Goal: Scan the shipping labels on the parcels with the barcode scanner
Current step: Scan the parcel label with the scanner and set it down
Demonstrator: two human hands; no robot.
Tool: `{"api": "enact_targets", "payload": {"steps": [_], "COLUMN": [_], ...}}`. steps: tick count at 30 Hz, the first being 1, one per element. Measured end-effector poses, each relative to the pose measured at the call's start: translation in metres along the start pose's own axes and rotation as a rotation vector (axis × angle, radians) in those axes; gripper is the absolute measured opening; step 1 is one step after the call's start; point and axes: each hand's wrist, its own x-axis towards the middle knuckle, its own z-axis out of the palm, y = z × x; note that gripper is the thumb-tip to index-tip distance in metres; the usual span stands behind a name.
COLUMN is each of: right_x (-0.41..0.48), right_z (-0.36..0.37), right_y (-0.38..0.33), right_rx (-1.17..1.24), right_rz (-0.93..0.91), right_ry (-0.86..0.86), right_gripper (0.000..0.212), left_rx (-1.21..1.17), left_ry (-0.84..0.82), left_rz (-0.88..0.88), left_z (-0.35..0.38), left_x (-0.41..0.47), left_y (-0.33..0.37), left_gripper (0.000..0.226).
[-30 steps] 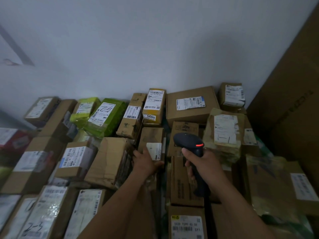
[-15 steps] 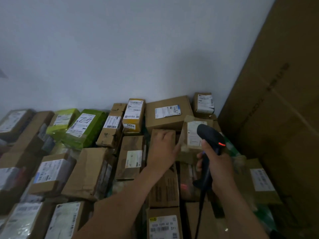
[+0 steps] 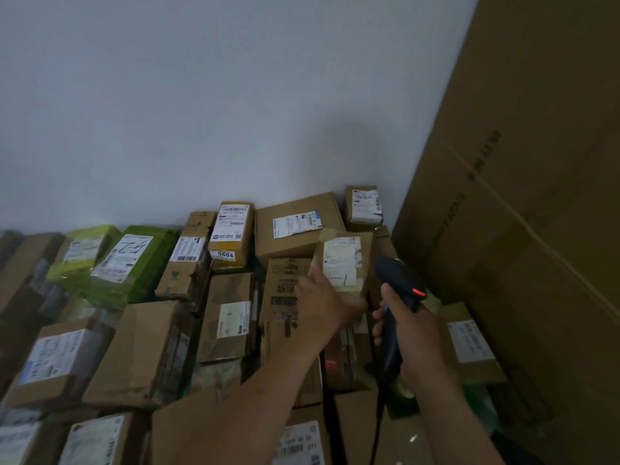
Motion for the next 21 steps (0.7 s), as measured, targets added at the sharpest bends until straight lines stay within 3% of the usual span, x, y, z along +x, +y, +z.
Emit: {"api": "enact_targets", "payload": {"steps": [5,9,14,21], "right_x": [-0.013,-0.026,-0.032,-0.014], "right_z": [0.02,0.049,0.091,0.131], "right_y": [-0.006,-0.009,-0.009,-0.017], "right_rx": [-0.048,-0.054,-0.106,-0.17], "right_rz": [-0.031,-0.034,-0.026,-0.024], "right_ry": [-0.046,-0.191,-0.383,-0.476], "right_gripper": [0.036,0.032,0.026,0.031], "left_rx": [-0.043,0.036,0.024,0.099], "left_ry": [0.217,0.3,0.267,0.084], "left_rz": [0.058,-0.084,-0.314,-0.385], "left_z": [-0.041,-0.086,-0.118,-0.118], "left_x": [-0.015,-0.022,-0.027,-0.023], "left_y": [-0.018,-0.058,-0.111,-0.152], "left_gripper": [0.124,0.124,0.129,0.134]}}
